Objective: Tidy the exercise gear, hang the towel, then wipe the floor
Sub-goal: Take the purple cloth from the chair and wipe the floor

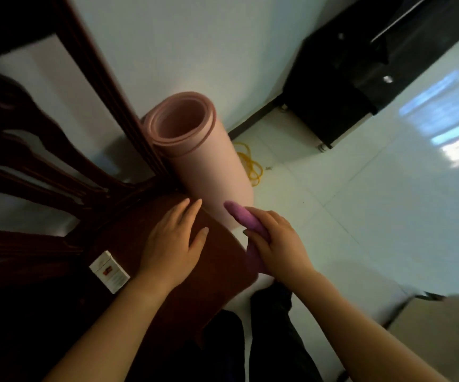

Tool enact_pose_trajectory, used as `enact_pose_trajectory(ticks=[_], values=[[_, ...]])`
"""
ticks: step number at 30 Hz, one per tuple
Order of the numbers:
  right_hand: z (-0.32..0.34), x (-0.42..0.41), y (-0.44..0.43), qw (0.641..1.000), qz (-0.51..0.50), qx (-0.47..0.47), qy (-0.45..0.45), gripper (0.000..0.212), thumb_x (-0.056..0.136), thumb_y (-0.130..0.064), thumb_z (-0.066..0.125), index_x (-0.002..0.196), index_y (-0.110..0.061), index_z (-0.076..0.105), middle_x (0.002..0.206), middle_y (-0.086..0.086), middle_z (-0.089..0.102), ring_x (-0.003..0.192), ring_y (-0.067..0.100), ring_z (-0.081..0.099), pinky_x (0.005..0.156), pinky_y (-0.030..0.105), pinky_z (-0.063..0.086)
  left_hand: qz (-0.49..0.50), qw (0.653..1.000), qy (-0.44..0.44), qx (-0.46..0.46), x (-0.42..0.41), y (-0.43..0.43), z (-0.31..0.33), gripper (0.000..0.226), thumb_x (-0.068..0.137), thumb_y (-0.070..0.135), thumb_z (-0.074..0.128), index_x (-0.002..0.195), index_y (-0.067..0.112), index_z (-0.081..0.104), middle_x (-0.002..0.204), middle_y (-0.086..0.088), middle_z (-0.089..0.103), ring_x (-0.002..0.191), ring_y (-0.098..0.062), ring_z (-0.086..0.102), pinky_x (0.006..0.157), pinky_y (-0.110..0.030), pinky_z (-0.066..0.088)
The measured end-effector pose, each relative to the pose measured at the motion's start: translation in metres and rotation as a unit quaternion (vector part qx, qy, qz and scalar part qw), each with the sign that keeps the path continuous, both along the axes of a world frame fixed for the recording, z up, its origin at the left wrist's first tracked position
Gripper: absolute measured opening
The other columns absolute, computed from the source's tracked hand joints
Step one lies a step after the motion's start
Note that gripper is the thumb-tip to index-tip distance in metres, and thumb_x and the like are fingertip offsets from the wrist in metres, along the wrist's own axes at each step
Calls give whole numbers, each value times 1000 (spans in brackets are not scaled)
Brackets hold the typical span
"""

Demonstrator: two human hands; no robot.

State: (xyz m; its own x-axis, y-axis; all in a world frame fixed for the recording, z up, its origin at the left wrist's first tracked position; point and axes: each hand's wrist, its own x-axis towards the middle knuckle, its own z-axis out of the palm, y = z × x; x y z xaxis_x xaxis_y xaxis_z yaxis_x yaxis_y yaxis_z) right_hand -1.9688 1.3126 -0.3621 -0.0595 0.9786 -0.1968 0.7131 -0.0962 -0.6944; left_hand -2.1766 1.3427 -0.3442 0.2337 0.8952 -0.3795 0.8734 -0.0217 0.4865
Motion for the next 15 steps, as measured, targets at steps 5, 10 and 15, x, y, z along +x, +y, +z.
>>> enact_pose_trajectory(ticks=[5,10,15], values=[[88,49,-32,998,-67,17,-2,41,93,-37,48,134,-39,41,115,-6,55,104,14,48,89,28,38,-81,994,-46,60,61,2,88,56,94,41,43,145,25,27,150,-3,29,138,-19,26,110,-38,30],[148,107,-62,987,-153,50,0,41,92,-34,50,131,-44,41,116,-8,54,105,14,49,91,31,40,-168,980,-61,86,133,1,147,56,94,41,43,145,26,27,151,0,29,138,-17,25,111,-32,24],[182,180,-96,962,-263,72,2,42,92,-28,53,130,-42,42,117,-11,54,105,12,51,91,33,44,-256,959,-62,104,222,2,183,56,95,44,38,146,30,20,154,4,23,140,-15,21,110,-32,24]])
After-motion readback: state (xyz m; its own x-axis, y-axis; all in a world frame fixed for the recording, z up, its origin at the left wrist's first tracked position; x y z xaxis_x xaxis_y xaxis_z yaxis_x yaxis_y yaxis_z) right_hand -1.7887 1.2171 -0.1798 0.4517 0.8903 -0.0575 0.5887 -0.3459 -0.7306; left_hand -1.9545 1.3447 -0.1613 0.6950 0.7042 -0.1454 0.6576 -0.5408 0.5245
